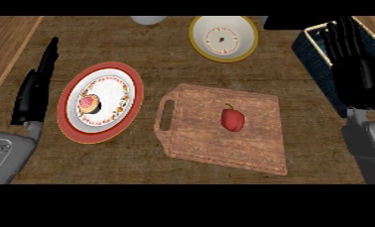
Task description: Pick the bell pepper from the cutting board and place it in the basket
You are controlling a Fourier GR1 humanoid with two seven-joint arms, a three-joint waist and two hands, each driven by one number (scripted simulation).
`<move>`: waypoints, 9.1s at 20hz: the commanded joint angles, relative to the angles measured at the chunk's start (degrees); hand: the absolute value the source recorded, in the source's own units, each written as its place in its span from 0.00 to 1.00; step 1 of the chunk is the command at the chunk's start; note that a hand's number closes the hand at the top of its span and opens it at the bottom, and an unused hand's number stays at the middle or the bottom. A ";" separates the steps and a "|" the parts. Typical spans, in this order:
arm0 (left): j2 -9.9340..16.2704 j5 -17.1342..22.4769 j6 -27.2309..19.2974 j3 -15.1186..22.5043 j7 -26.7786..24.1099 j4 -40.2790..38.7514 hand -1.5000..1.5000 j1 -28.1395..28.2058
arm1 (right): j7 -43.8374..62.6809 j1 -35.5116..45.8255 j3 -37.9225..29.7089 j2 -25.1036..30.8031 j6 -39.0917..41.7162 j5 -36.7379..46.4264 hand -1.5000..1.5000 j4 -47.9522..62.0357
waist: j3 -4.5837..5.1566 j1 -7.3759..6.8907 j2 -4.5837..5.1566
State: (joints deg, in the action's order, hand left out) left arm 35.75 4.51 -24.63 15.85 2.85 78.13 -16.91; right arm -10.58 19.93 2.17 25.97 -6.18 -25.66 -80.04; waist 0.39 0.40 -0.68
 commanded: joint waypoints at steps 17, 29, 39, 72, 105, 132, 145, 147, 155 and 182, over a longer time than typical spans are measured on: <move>-7.80 16.87 13.20 -4.85 4.02 -1.16 0.50 5.06 | 6.18 12.91 37.75 -16.95 -15.94 50.86 0.00 3.48 | -0.27 -1.79 0.56; -6.60 16.59 13.64 -6.60 3.92 -2.76 0.50 5.59 | 57.64 39.50 37.44 -10.88 13.85 63.51 0.00 5.20 | 0.00 0.75 -0.88; -5.28 18.49 15.58 -9.18 5.94 -0.54 0.50 5.79 | 76.90 45.85 26.38 -15.16 42.17 44.01 0.00 -0.96 | -0.36 0.60 -0.22; -10.16 10.55 18.34 -12.53 6.90 -0.11 0.50 4.60 | 41.07 0.30 27.02 -13.67 12.21 68.09 0.00 -14.69 | -0.42 -0.79 0.73; -18.91 0.74 23.93 -19.82 7.29 3.18 0.50 8.65 | 24.28 -4.80 16.80 -16.48 21.25 79.74 0.00 -2.46 | -0.40 -0.53 0.67; -21.14 -0.64 26.45 -22.13 9.17 2.35 0.50 4.11 | 48.76 10.06 0.16 -25.86 9.27 84.79 1.00 14.44 | -0.59 -3.30 1.89; -21.70 -0.84 28.64 -19.45 10.78 1.74 0.50 0.19 | 66.48 36.20 -9.19 -25.96 -23.76 84.05 1.00 25.74 | -0.49 -8.31 2.63; -22.57 -1.37 27.46 -19.22 10.66 2.01 0.50 0.01 | 65.09 38.64 -8.25 -25.96 -28.76 88.60 1.00 28.97 | -0.40 -7.85 2.65; -20.71 -1.39 28.13 -20.86 9.61 0.34 0.50 0.52 | 77.37 55.50 -12.03 -23.43 -32.71 102.31 1.00 42.52 | -0.17 -5.91 2.37; -20.52 -0.36 28.05 -22.73 10.97 0.16 0.50 0.56 | 83.95 68.37 -20.56 -0.41 -29.23 118.34 1.00 64.61 | -0.33 -3.93 2.11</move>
State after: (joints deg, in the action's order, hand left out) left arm 14.95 3.61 3.20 -6.36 12.81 78.46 -15.89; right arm 64.57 88.21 -18.06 23.84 -34.10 91.20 -16.28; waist 0.11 -3.95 1.60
